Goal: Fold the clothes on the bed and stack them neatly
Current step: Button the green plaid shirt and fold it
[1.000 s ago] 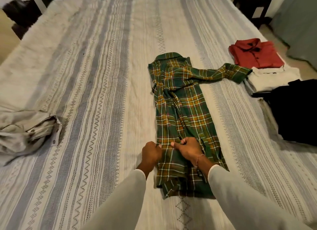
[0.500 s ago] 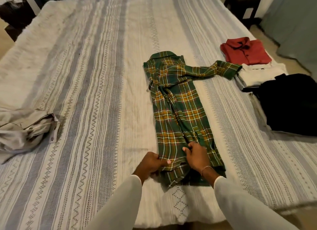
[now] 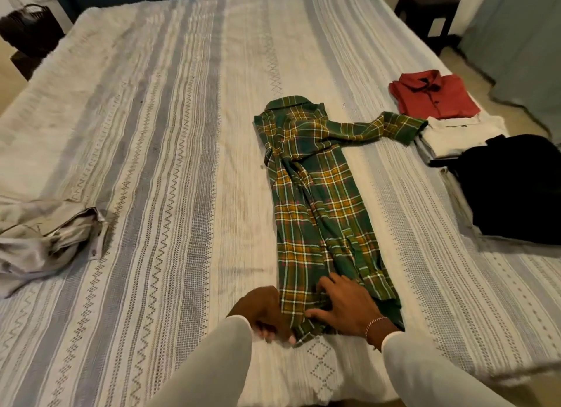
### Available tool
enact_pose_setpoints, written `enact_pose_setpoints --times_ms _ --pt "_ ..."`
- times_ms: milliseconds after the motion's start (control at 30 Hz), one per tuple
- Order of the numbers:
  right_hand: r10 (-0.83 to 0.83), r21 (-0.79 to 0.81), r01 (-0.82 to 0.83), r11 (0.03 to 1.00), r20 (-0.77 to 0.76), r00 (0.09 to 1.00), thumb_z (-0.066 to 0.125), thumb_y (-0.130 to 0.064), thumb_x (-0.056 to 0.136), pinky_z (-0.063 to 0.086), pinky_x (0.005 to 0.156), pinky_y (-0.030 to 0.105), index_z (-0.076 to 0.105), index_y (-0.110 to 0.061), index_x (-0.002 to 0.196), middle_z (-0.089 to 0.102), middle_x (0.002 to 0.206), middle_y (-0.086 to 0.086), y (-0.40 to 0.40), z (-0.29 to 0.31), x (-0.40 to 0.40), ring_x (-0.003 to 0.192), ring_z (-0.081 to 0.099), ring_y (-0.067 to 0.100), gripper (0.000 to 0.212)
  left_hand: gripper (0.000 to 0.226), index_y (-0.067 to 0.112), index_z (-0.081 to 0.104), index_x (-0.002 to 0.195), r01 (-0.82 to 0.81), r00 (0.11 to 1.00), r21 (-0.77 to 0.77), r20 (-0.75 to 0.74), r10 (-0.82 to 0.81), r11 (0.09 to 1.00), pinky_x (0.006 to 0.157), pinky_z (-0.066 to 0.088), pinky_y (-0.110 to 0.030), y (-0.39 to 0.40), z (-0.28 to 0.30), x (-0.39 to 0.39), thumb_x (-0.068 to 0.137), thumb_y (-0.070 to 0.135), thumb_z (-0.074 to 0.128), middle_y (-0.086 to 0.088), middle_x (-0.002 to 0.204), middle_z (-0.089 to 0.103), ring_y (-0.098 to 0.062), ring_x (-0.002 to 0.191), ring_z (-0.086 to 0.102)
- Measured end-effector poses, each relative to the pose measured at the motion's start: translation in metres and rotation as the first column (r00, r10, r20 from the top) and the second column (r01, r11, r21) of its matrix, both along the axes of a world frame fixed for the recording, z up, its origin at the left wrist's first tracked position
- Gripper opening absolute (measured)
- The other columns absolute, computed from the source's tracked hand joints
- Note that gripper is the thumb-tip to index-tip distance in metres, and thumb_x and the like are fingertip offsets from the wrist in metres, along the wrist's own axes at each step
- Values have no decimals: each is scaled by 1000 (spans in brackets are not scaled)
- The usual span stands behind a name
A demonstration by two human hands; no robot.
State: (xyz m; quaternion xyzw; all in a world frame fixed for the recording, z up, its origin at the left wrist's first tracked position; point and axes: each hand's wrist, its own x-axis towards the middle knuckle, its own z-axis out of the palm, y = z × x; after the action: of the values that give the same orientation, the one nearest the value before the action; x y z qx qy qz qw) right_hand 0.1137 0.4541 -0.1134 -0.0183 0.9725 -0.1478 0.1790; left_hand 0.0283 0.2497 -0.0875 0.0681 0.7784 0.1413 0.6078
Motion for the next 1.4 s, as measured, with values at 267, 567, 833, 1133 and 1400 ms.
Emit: enact_pose_setpoints --times_ms 267,567,833,1133,1400 --pt "-207 -162 184 969 -140 968 55 -58 95 38 63 12 58 -29 98 58 91 -13 27 34 -41 79 54 5 29 50 17 58 82 -37 936 32 -348 46 999 57 51 -21 14 42 -71 71 58 84 3 66 67 -9 53 60" --pt "-499 -351 442 825 -89 862 66 -36 95 44 67 16 59 -26 101 64 93 -7 98 63 -155 83 62 10 14 16 18 60 102 -107 706 319 -643 298 942 82 52 -32 61 62 -169 101 33 55 -2 96 66 -22 89 64" --pt "-503 -272 455 848 -143 852 59 -26 100 51 92 36 55 -16 128 58 130 6 198 49 -305 111 61 26 30 41 20 40 145 -45 611 282 -751 250 958 111 43 -36 120 30 -292 107 34 42 -4 151 46 -24 133 52" --pt "-467 178 561 808 -386 795 69 -4 83 53 81 51 32 -5 149 46 137 26 333 25 -377 110 56 47 77 56 19 20 159 43 643 256 -747 169 966 123 27 -44 157 -19 -378 107 33 38 -5 166 21 -27 151 27" --pt "-371 319 485 814 -358 857 74 -32 82 43 75 42 68 -5 87 65 91 23 350 41 -388 88 58 40 28 68 20 5 162 133 640 36 -766 -58 990 124 15 -54 174 -32 -386 106 45 36 -4 169 2 -28 156 3"
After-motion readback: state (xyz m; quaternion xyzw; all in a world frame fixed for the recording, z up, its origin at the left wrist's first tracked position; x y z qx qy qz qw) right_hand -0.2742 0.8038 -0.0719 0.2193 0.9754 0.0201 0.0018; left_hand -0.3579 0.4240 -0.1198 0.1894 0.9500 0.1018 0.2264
